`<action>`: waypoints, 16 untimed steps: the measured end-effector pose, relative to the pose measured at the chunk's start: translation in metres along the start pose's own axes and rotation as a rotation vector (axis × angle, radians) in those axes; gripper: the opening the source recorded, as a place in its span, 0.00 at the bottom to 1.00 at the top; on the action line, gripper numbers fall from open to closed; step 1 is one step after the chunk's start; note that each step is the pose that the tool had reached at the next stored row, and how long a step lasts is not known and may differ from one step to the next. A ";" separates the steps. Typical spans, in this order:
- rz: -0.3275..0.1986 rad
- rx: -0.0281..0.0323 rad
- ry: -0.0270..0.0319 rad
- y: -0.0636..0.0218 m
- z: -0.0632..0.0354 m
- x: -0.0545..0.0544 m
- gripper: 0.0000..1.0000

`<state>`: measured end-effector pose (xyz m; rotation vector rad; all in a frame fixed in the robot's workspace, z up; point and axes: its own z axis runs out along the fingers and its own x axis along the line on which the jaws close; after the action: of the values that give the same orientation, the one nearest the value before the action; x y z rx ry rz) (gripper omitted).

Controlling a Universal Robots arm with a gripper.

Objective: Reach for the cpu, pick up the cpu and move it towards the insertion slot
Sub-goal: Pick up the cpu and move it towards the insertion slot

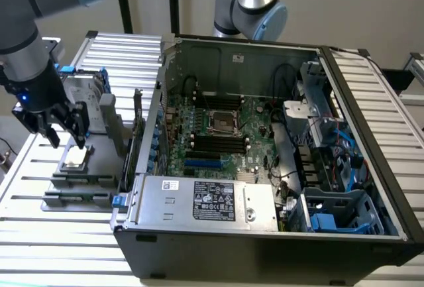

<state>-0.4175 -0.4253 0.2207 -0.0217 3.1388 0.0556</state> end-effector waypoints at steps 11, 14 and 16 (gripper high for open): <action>-0.004 0.0087 0.0003 -0.0004 0.0096 0.000 0.65; -0.005 0.0101 0.0000 -0.0004 0.0117 0.000 0.65; -0.006 0.0110 -0.0001 -0.0005 0.0130 0.000 0.65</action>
<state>-0.4173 -0.4253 0.2077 -0.0303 3.1387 0.0383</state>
